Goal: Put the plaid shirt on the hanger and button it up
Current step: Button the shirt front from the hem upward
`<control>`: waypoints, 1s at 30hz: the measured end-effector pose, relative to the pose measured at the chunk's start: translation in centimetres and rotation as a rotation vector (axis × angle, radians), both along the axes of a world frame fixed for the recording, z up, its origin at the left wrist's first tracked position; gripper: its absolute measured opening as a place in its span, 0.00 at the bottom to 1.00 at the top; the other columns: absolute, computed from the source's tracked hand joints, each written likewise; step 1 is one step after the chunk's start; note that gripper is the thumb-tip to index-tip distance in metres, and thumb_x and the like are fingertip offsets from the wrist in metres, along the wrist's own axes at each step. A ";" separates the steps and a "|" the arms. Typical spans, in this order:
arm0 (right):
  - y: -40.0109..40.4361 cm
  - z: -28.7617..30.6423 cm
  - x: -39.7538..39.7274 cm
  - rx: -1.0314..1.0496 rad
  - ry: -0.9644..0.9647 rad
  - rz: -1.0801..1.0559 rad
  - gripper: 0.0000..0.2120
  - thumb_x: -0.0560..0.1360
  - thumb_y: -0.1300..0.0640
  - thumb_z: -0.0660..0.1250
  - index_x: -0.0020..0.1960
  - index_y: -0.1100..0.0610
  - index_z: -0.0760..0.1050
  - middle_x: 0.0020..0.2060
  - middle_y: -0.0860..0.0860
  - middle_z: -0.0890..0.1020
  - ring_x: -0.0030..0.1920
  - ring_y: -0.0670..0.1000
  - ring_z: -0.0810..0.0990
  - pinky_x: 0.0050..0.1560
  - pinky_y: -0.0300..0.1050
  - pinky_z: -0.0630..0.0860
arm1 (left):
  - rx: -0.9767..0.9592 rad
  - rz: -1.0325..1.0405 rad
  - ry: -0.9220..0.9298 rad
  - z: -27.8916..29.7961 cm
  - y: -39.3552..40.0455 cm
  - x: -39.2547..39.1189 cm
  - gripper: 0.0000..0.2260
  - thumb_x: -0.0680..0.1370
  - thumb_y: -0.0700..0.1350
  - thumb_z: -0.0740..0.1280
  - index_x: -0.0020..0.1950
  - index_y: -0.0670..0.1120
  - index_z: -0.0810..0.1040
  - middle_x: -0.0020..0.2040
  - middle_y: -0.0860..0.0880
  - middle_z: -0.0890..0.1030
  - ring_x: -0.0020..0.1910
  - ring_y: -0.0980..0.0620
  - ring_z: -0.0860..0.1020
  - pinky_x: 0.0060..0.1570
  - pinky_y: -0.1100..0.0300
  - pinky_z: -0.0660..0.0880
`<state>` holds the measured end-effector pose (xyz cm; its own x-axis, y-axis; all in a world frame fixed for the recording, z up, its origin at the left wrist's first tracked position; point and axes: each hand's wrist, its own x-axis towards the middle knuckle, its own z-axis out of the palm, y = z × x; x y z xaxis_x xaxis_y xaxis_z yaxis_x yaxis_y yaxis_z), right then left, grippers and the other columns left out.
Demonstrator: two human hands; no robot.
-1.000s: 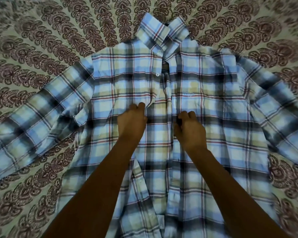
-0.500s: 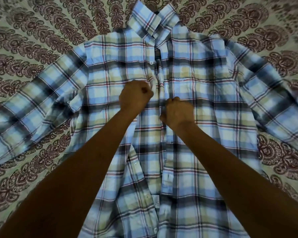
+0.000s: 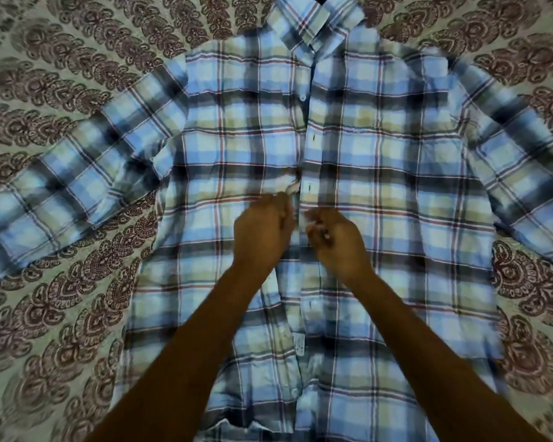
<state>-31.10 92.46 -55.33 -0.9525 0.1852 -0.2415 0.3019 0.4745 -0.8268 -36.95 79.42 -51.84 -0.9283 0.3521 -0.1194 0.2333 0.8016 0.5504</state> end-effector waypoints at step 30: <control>-11.6 1.4 21.4 0.425 -0.376 -0.133 0.19 0.69 0.57 0.71 0.53 0.61 0.64 0.48 0.61 0.71 0.41 0.62 0.77 0.28 0.47 0.71 | -0.265 -0.005 -0.372 -1.0 -8.0 21.3 0.30 0.72 0.52 0.70 0.68 0.43 0.62 0.62 0.41 0.72 0.52 0.40 0.78 0.42 0.52 0.74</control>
<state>-9.72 80.84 -53.89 -0.7775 0.4522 -0.4371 0.6178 0.6791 -0.3965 -15.62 71.42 -52.81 -0.8038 0.2686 -0.5308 0.0623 0.9254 0.3739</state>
